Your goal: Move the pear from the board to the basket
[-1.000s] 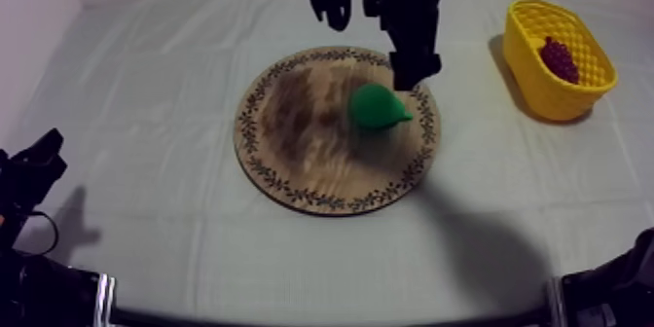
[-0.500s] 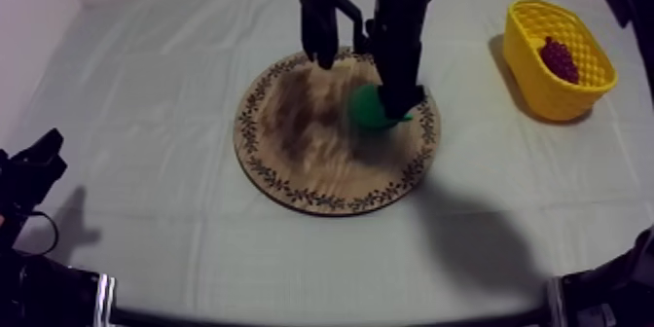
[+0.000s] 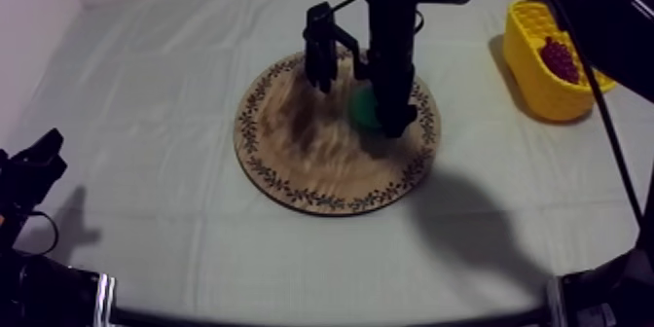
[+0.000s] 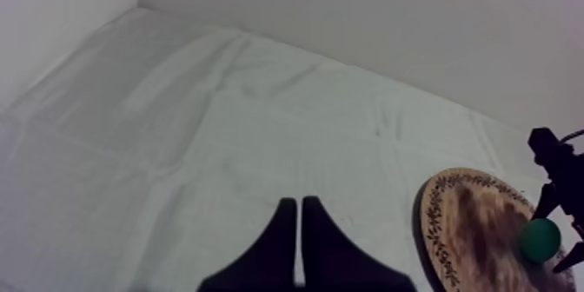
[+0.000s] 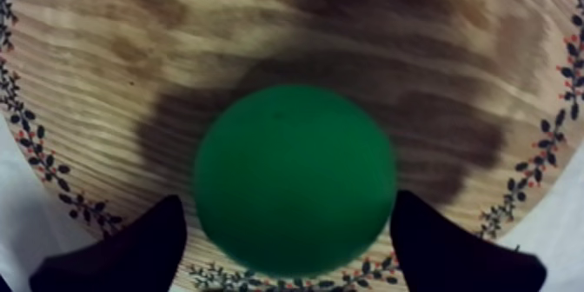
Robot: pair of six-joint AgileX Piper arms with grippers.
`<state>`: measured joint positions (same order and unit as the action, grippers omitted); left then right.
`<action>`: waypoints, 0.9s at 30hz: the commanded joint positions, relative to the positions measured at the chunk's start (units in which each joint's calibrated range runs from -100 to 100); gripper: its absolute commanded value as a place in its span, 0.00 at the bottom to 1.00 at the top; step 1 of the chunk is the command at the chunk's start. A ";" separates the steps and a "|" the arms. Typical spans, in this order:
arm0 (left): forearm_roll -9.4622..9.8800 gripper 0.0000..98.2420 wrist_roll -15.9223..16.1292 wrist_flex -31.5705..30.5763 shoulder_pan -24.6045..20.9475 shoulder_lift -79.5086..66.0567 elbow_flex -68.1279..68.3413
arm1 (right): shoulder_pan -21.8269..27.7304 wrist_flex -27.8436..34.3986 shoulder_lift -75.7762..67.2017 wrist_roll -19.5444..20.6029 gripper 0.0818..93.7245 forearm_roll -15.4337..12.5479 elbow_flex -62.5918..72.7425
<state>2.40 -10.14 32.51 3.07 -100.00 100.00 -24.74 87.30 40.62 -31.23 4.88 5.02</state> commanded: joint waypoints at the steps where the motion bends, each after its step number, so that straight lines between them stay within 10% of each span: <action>1: 0.02 0.00 0.01 -0.01 0.01 0.00 0.00 | 0.00 0.16 0.39 -0.05 0.68 -0.25 0.17; 14: 0.02 0.00 0.01 -0.01 0.01 0.00 0.00 | -0.58 -4.58 1.03 1.65 0.44 -0.68 1.91; 27: 0.02 0.00 0.01 -0.01 0.01 0.00 0.00 | 2.66 -5.10 -8.40 2.33 0.42 1.53 3.34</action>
<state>2.40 -10.14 32.51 3.07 -100.00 100.00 -22.54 82.62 34.15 -28.89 6.44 8.10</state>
